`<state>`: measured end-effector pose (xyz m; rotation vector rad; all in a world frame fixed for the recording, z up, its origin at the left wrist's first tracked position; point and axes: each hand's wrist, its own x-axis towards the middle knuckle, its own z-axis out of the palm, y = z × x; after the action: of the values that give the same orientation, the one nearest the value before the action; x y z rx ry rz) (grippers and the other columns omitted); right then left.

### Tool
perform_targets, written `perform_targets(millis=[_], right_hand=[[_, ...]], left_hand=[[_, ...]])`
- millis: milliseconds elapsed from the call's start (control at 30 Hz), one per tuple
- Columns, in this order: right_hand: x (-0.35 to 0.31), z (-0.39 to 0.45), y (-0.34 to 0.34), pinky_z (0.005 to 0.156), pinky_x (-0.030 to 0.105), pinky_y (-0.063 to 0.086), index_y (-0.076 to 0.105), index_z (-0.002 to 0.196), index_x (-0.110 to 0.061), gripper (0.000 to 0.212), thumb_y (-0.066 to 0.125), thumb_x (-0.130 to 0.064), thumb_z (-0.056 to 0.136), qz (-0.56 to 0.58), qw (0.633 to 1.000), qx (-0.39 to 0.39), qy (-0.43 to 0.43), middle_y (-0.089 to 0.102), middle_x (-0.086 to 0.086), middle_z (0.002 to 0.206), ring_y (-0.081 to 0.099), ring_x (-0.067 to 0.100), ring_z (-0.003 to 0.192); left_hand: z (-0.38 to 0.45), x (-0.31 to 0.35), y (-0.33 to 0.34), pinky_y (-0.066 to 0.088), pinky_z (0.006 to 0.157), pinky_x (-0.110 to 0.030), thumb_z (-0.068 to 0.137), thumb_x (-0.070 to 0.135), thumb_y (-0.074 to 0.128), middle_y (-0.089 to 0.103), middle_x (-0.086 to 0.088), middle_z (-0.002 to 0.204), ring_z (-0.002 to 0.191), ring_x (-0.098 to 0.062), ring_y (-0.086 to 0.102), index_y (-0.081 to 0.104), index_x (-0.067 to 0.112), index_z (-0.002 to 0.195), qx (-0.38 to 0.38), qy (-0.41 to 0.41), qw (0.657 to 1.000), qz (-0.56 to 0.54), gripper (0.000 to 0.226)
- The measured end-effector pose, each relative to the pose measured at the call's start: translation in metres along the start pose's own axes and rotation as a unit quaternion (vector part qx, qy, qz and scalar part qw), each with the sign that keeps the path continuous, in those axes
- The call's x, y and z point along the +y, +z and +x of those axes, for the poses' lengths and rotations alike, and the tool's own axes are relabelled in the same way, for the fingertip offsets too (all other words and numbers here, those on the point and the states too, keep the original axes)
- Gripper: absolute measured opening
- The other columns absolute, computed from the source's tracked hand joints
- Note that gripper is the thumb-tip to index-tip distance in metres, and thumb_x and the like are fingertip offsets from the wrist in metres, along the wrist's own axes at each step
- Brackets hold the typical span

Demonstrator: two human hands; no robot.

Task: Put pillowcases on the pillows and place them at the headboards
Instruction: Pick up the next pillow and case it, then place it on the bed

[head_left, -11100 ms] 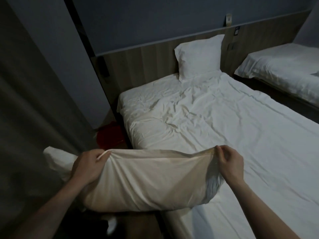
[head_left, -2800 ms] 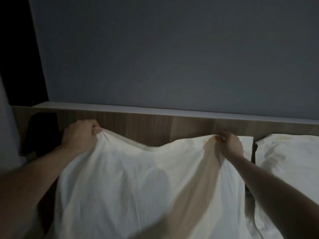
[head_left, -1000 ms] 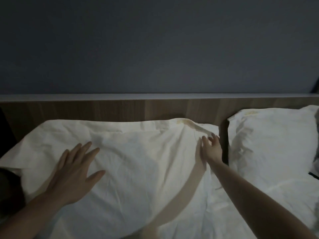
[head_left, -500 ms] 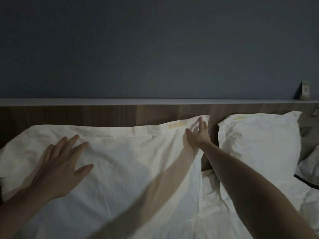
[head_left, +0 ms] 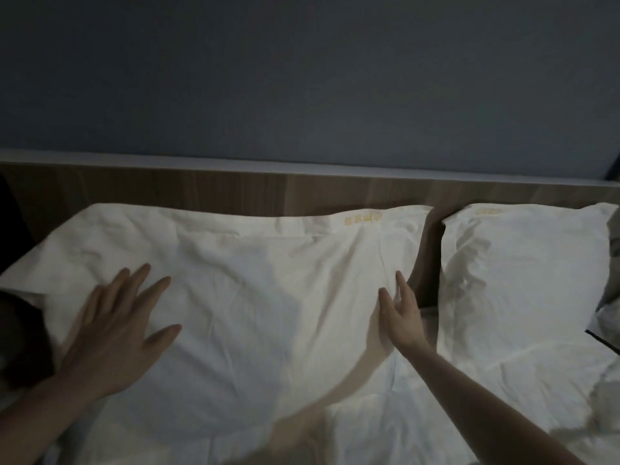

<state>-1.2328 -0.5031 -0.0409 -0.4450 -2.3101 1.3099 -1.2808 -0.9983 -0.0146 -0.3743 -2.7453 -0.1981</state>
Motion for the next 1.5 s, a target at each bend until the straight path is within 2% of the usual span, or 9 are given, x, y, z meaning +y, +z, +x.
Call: perform_targets(millis=[333, 500, 567, 633, 767, 867, 967, 1100, 1500], right_hand=[[0.011, -0.060, 0.041, 0.126, 0.053, 0.024, 0.016, 0.163, -0.021, 0.079, 0.045, -0.056, 0.098, -0.003, 0.998, 0.061, 0.035, 0.025, 0.005, 0.169, 0.025, 0.028, 0.155], [0.007, -0.182, 0.104, 0.124, 0.029, 0.018, 0.029, 0.160, -0.017, 0.075, 0.068, -0.022, 0.096, 0.029, 0.999, -0.007, 0.023, 0.022, 0.006, 0.169, 0.021, 0.019, 0.156], [0.009, -0.230, 0.134, 0.119, 0.014, 0.020, 0.036, 0.156, -0.013, 0.074, 0.073, -0.017, 0.092, 0.036, 0.998, -0.049, 0.012, 0.035, 0.007, 0.162, 0.033, 0.023, 0.151], [0.006, -0.272, 0.161, 0.116, 0.007, 0.023, 0.039, 0.153, -0.016, 0.076, 0.069, -0.045, 0.090, 0.030, 0.994, -0.106, 0.006, 0.042, 0.003, 0.157, 0.041, 0.021, 0.146], [0.005, -0.323, 0.214, 0.123, 0.030, 0.027, 0.033, 0.152, -0.035, 0.089, 0.046, -0.085, 0.080, -0.031, 0.973, -0.222, -0.045, 0.036, -0.009, 0.160, 0.030, 0.007, 0.150], [0.015, -0.351, 0.251, 0.126, 0.041, 0.013, 0.039, 0.153, -0.035, 0.081, 0.040, -0.078, 0.084, -0.202, 0.945, -0.239, -0.096, 0.034, -0.003, 0.165, 0.026, 0.018, 0.155], [0.020, -0.363, 0.267, 0.125, 0.040, 0.012, 0.050, 0.151, -0.029, 0.070, 0.047, -0.058, 0.087, -0.279, 0.937, -0.183, -0.106, 0.041, -0.002, 0.163, 0.030, 0.020, 0.154], [0.026, -0.362, 0.272, 0.125, 0.045, 0.018, 0.054, 0.148, -0.025, 0.065, 0.050, -0.048, 0.088, -0.313, 0.929, -0.160, -0.118, 0.046, 0.000, 0.159, 0.036, 0.022, 0.151], [-0.063, -0.334, 0.282, 0.122, 0.042, 0.026, 0.039, 0.154, -0.026, 0.074, 0.039, -0.058, 0.087, -0.432, 0.834, -0.327, 0.104, 0.038, -0.002, 0.161, 0.031, 0.023, 0.151]], left_hand=[[-0.059, 0.005, 0.005, 0.026, 0.123, -0.051, 0.085, 0.063, 0.046, 0.019, -0.008, 0.173, 0.158, -0.035, 0.020, 0.039, 0.022, 0.158, 0.006, -0.009, 0.998, -0.061, 0.084], [-0.142, 0.007, 0.019, 0.028, 0.118, -0.017, 0.084, 0.055, 0.059, 0.037, -0.006, 0.163, 0.145, -0.020, 0.039, 0.059, 0.018, 0.142, -0.017, 0.017, 0.990, -0.139, 0.069], [-0.183, -0.006, 0.036, 0.027, 0.122, -0.023, 0.083, 0.058, 0.063, 0.035, -0.002, 0.166, 0.150, -0.018, 0.037, 0.057, 0.021, 0.145, -0.063, 0.025, 0.985, -0.157, 0.072], [-0.218, -0.027, 0.054, 0.041, 0.116, -0.034, 0.087, 0.060, 0.060, 0.033, -0.002, 0.167, 0.153, -0.023, 0.035, 0.055, 0.022, 0.148, -0.104, 0.022, 0.980, -0.171, 0.072], [-0.257, -0.065, 0.081, 0.057, 0.102, -0.044, 0.084, 0.065, 0.055, 0.053, -0.014, 0.152, 0.136, -0.037, 0.058, 0.062, 0.015, 0.139, -0.178, 0.016, 0.974, -0.143, 0.075], [-0.274, -0.084, 0.107, 0.053, 0.104, -0.030, 0.078, 0.070, 0.058, 0.050, 0.000, 0.147, 0.135, -0.027, 0.058, 0.055, 0.025, 0.138, -0.198, 0.024, 0.968, -0.150, 0.075], [-0.286, -0.096, 0.137, 0.031, 0.121, -0.047, 0.086, 0.071, 0.055, 0.041, 0.001, 0.159, 0.155, -0.027, 0.029, 0.044, 0.026, 0.151, -0.213, 0.047, 0.961, -0.170, 0.080], [-0.285, -0.102, 0.142, 0.036, 0.118, -0.053, 0.087, 0.074, 0.055, 0.041, 0.003, 0.163, 0.151, -0.034, 0.034, 0.043, 0.033, 0.151, -0.219, 0.012, 0.944, -0.246, 0.077], [-0.224, -0.136, 0.053, 0.044, 0.109, -0.033, 0.087, 0.058, 0.030, 0.066, -0.001, 0.136, 0.130, -0.026, 0.059, 0.068, 0.024, 0.129, -0.408, -0.030, 0.868, -0.281, 0.066]])
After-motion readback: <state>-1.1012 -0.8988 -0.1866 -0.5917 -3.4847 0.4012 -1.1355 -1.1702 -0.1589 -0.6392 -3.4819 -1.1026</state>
